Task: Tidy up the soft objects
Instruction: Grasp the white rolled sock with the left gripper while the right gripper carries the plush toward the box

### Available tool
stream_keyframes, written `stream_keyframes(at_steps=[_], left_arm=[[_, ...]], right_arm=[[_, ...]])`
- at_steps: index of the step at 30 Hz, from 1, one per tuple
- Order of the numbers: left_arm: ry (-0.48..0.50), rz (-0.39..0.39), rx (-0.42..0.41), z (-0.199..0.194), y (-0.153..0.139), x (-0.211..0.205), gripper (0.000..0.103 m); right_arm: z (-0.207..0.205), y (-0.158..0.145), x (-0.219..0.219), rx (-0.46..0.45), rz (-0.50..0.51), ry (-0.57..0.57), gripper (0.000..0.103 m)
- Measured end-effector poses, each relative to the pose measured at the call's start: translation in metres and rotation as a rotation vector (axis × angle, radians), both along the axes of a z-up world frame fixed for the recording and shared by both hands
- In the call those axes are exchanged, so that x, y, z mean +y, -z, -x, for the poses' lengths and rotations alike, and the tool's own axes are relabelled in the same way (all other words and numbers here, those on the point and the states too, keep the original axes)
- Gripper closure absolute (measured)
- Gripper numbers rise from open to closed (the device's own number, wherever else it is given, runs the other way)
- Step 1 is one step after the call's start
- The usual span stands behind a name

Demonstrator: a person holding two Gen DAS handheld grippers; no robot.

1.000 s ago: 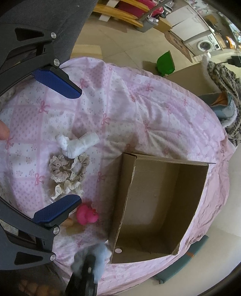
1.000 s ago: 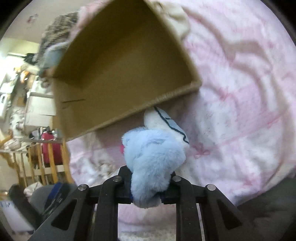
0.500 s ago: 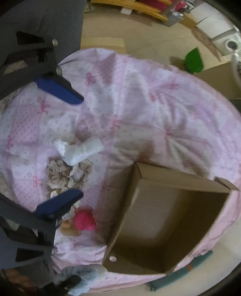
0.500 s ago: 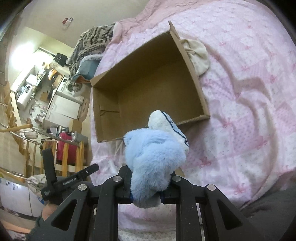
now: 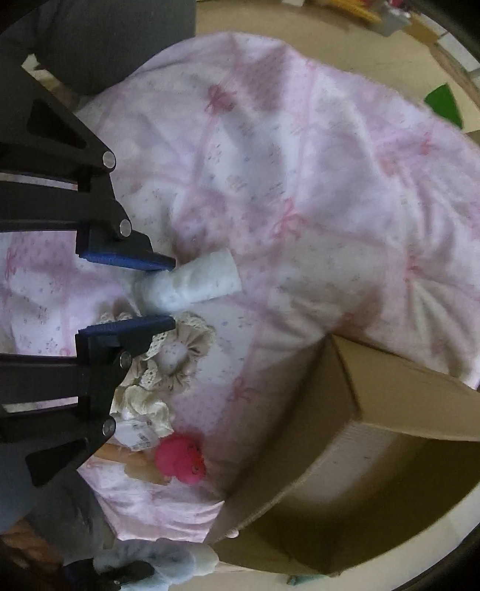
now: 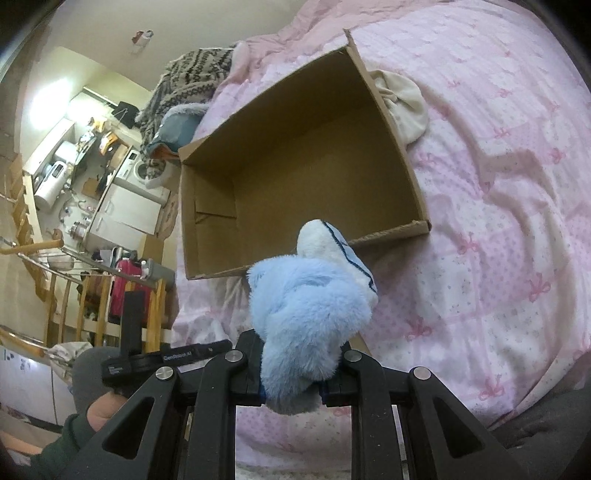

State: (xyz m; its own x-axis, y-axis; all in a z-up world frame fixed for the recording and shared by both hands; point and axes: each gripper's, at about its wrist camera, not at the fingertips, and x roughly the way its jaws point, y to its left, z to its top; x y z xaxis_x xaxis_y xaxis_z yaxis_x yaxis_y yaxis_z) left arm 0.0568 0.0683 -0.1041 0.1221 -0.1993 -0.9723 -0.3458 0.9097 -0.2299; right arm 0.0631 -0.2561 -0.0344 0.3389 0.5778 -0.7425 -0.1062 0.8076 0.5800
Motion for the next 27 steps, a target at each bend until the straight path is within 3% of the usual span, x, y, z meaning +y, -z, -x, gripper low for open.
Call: stream_keyframes(at_steps=[6, 20, 25, 27], left_arm=[[-0.016, -0.041, -0.085, 0.008, -0.026, 0.009, 0.084], [0.030, -0.135, -0.106, 0.011, -0.031, -0.005, 0.084], [0.020, -0.112, -0.120, 0.015, -0.041, -0.003, 0.084], [0.045, -0.098, -0.177, 0.016, -0.065, -0.005, 0.084]], right_arm=[[0.000, 0.001, 0.002, 0.005, 0.008, -0.004, 0.082], [0.004, 0.004, 0.019, -0.003, 0.092, -0.059, 0.082], [0.005, 0.004, 0.018, -0.008, 0.091, -0.061, 0.082], [0.008, -0.004, 0.015, -0.024, 0.066, -0.053, 0.082]])
